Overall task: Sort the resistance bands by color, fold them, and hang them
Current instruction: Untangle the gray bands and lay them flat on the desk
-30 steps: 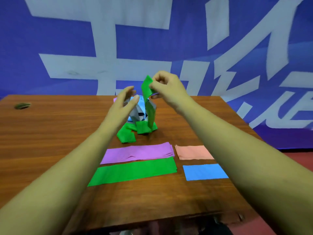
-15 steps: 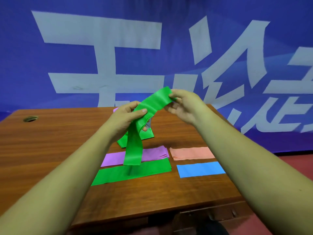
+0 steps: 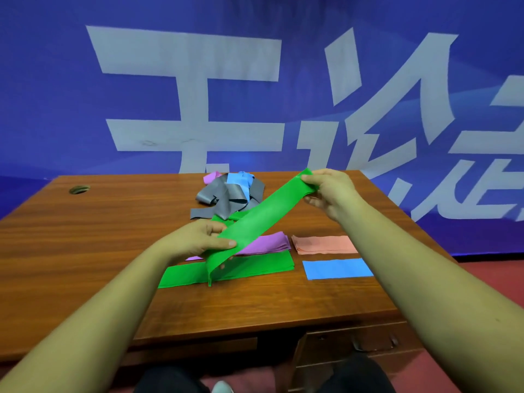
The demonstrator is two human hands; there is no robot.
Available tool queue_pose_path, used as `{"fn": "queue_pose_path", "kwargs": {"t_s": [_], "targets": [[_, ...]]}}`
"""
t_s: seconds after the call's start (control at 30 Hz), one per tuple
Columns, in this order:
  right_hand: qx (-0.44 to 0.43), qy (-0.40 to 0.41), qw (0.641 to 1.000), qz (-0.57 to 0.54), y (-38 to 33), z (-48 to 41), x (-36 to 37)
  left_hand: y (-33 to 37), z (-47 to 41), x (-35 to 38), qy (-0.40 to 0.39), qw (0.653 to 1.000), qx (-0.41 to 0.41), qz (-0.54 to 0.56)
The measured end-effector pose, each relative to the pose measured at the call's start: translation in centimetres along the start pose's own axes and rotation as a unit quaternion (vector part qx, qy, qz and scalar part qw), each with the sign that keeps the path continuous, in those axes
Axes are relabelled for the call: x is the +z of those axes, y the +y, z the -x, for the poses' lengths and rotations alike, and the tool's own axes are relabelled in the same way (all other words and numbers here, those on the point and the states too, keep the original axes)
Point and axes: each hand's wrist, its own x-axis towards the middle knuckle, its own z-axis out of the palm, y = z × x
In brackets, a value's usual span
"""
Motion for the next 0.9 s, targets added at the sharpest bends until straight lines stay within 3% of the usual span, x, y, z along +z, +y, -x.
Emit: {"fn": "queue_pose_path", "kwargs": {"t_s": [0.17, 0.27, 0.4, 0.63, 0.77, 0.9], "targets": [[0.006, 0.042, 0.999, 0.031, 2.0, 0.7, -1.5, -3.5, 2.1, -1.5, 0.035, 0.998, -0.016, 0.047], [0.027, 0.052, 0.998, 0.032, 3.6, 1.3, -2.0, -4.5, 3.3, -2.0, 0.048, 0.99, -0.005, 0.129], [0.057, 0.052, 0.997, -0.001, 5.6, 1.9, -1.8, -5.4, 3.8, -2.2, 0.152, 0.955, -0.006, 0.255], [0.102, 0.068, 0.991, 0.06, 8.5, 2.5, -1.5, -7.9, 4.5, -3.2, 0.293, 0.949, -0.073, 0.087], [0.113, 0.042, 0.987, 0.103, 10.4, 2.4, -1.1, -9.0, 4.8, -3.2, 0.318, 0.946, -0.06, -0.007], [0.053, 0.059, 0.965, 0.249, 12.3, 1.8, -0.7, -9.8, 5.0, -3.8, 0.349, 0.927, -0.061, -0.123]]}}
